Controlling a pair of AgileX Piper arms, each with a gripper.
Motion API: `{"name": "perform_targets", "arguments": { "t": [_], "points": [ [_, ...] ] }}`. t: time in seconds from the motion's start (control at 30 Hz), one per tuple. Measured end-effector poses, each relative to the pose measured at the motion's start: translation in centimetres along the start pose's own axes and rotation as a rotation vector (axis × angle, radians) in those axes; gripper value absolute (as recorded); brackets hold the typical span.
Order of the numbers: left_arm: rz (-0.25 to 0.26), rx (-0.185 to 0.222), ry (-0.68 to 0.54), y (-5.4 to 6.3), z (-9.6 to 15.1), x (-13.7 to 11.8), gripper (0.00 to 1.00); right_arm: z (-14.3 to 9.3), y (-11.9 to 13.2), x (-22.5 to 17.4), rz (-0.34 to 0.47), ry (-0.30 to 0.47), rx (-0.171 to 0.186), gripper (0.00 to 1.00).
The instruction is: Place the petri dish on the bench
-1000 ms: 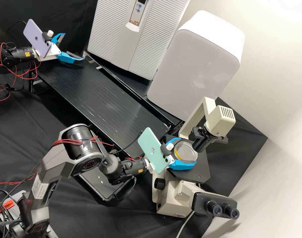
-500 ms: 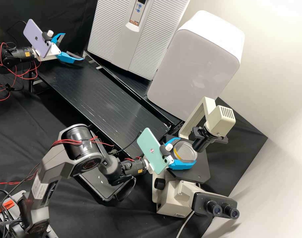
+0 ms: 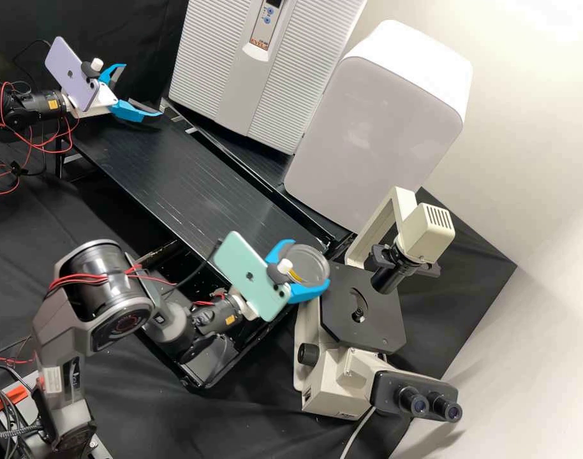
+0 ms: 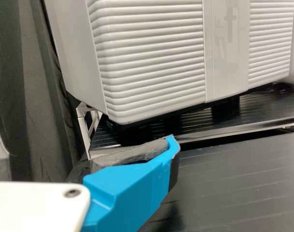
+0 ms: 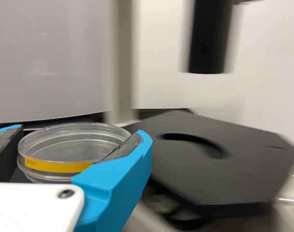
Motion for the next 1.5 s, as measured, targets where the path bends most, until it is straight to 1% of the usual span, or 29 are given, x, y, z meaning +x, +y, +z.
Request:
{"name": "perform_targets", "arguments": {
  "t": [0.13, 0.33, 0.47, 0.53, 0.57, 0.7, 0.77, 0.9, 0.93, 1.07, 1.13, 1.2, 1.3, 1.37, 1.43, 1.5],
  "points": [
    [0.0, 0.0, 0.0, 0.0, 0.0, 0.0, 1.0, -1.6, -1.5, -1.0, -0.067, 0.067, -0.006, 0.0],
    [0.0, 0.0, 0.0, 0.0, 0.0, 0.0, 1.0, -3.0, -2.8, -1.6, -0.112, 0.13, -0.031, 0.0],
    [0.0, 0.0, 0.0, 0.0, 0.0, 0.0, 1.0, -3.7, -3.7, -1.7, -0.143, 0.16, -0.07, 0.0],
    [0.0, 0.0, 0.0, 0.0, 0.0, 0.0, 1.0, -3.8, -4.2, -1.7, -0.159, 0.163, -0.08, 0.0],
    [0.0, 0.0, 0.0, 0.0, 0.0, 0.0, 1.0, -3.8, -4.4, -1.7, -0.168, 0.166, -0.091, 0.0],
    [0.0, 0.0, 0.0, 0.0, 0.0, 0.0, 1.0, -3.6, -4.9, -1.6, -0.178, 0.151, -0.107, 0.0],
    [0.0, 0.0, 0.0, 0.0, 0.0, 0.0, 1.0, -3.3, -5.0, -1.5, -0.175, 0.133, -0.104, 0.0],
    [0.0, 0.0, 0.0, 0.0, 0.0, 0.0, 1.0, -3.1, -5.0, -1.1, -0.159, 0.122, -0.095, 0.0],
    [0.0, 0.0, 0.0, 0.0, 0.0, 0.0, 1.0, -3.1, -5.1, -1.0, -0.159, 0.121, -0.095, 1.0],
    [0.0, 0.0, 0.0, 0.0, 0.0, 0.0, 1.0, -3.0, -5.1, -0.9, -0.157, 0.118, -0.101, 1.0],
    [0.0, 0.0, 0.0, 0.0, 0.0, 0.0, 1.0, -3.0, -5.0, -0.9, -0.149, 0.112, -0.117, 1.0],
    [0.0, 0.0, 0.0, 0.0, 0.0, 0.0, 1.0, -2.9, -4.9, -0.9, -0.136, 0.098, -0.125, 1.0],
    [0.0, 0.0, 0.0, 0.0, 0.0, 0.0, 1.0, -2.6, -4.6, -0.8, -0.092, 0.05, -0.139, 1.0],
    [0.0, 0.0, 0.0, 0.0, 0.0, 0.0, 1.0, -2.7, -4.5, -0.9, -0.065, 0.03, -0.136, 1.0],
    [0.0, 0.0, 0.0, 0.0, 0.0, 0.0, 1.0, -2.9, -4.2, -1.1, -0.041, 0.017, -0.126, 1.0],
    [0.0, 0.0, 0.0, 0.0, 0.0, 0.0, 1.0, -3.0, -4.0, -1.5, -0.036, 0.022, -0.125, 1.0]
  ]
}}
